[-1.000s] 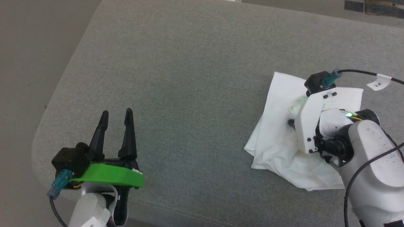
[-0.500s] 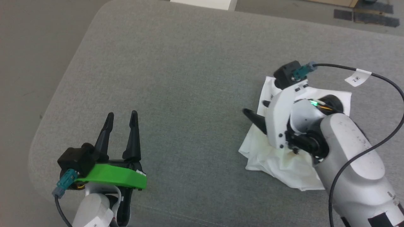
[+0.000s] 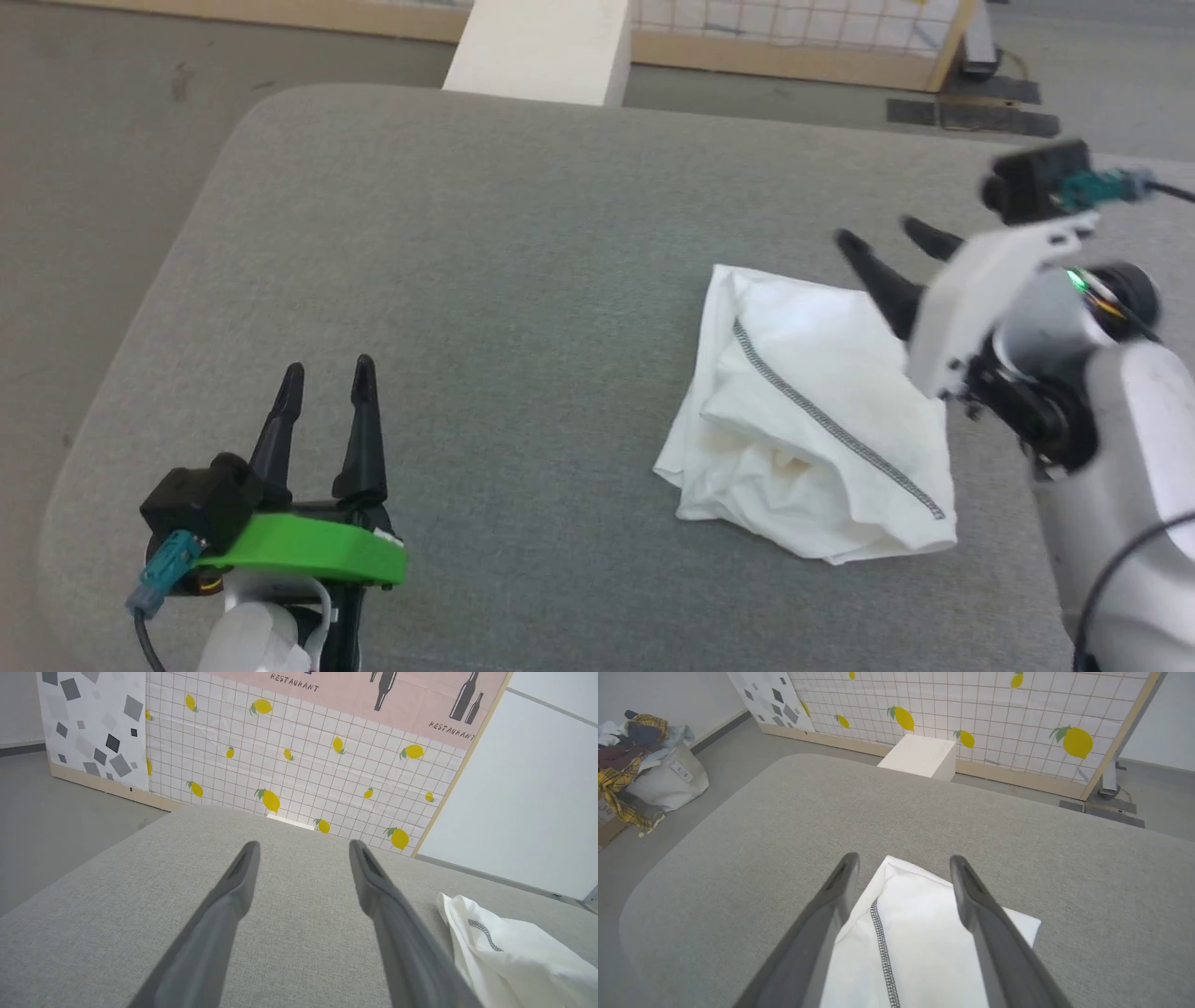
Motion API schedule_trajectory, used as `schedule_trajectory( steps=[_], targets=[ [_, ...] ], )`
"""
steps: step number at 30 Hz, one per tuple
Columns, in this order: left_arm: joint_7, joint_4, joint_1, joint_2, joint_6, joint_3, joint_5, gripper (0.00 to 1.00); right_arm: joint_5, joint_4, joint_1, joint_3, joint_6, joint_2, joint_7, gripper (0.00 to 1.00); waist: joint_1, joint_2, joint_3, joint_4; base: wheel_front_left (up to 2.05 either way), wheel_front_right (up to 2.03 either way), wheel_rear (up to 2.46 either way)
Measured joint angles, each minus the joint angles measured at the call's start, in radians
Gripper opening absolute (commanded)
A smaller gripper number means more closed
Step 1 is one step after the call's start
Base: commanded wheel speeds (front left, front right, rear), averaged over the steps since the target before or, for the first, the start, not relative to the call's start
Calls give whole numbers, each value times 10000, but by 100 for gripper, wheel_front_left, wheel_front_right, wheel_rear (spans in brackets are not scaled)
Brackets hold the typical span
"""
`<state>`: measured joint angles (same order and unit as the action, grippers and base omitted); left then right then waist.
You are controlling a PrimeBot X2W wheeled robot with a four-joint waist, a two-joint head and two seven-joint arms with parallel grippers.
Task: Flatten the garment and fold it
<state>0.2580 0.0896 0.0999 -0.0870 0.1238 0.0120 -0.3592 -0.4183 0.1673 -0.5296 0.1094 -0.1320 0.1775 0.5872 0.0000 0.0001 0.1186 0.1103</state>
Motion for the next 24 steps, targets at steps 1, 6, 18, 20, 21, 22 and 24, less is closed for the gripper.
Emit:
schedule_trajectory(
  steps=[1,6,18,20,21,22,24],
  targets=[
    [0,-29,-24,0,0,-13,4,100,236,-56,229,-259,0,4,111,100,0,0,-38,-69,0,0,0],
    [0,-157,-51,8,0,-44,44,100,1595,-190,1282,-1200,0,-42,1020,100,0,0,-59,-280,0,0,0],
    [2,-130,38,115,0,221,-4,100,3231,568,2053,-1983,0,-704,2326,100,0,0,718,176,0,0,0],
    [0,-102,84,130,0,270,-19,100,3277,786,2050,-2033,0,-723,2353,100,0,0,838,288,0,0,0],
    [2,-88,107,136,0,291,-21,100,3323,869,2043,-2048,0,-734,2351,100,0,0,887,344,0,0,0],
    [0,-79,122,140,0,313,-29,100,3350,928,2025,-2050,0,-725,2337,100,0,0,925,388,0,0,0],
    [0,-35,173,140,0,355,-36,100,3388,1068,1982,-2077,0,-708,2299,100,0,0,1005,498,0,0,0]
  ],
)
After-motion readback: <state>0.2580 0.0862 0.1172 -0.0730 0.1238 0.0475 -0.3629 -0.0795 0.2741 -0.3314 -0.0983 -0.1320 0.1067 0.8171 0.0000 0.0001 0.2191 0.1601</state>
